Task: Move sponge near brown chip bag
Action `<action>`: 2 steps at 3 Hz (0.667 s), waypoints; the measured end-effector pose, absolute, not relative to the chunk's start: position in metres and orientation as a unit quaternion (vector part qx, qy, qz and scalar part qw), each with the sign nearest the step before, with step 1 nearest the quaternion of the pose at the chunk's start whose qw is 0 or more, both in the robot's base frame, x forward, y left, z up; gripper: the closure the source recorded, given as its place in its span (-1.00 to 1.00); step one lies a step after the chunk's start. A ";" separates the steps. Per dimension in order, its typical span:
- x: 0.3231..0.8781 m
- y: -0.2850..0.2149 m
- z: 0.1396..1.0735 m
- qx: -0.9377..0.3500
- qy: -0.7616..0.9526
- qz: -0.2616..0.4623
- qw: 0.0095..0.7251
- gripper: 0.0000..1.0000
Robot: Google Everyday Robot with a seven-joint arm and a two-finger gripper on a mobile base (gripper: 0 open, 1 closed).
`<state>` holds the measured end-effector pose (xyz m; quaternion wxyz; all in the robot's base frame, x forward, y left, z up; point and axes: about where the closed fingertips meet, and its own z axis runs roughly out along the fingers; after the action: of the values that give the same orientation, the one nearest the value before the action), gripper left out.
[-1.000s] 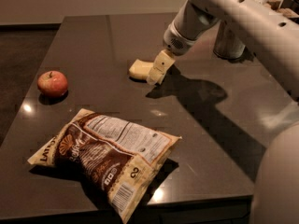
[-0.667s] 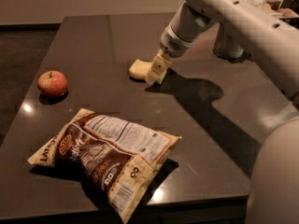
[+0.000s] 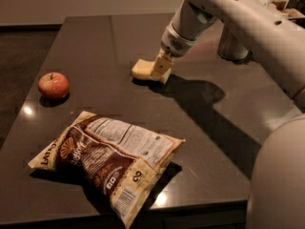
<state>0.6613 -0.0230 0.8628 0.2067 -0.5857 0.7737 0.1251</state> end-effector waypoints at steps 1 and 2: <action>0.645 -0.029 0.882 -0.612 0.756 0.116 0.203 0.89; 0.613 -0.024 0.894 -0.655 0.720 0.119 0.194 1.00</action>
Offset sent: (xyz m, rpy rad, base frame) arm -0.0940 0.0034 0.0466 -0.0644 -0.0353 0.3262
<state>0.6129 -0.0237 0.8944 0.1936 -0.6552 0.7205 0.1188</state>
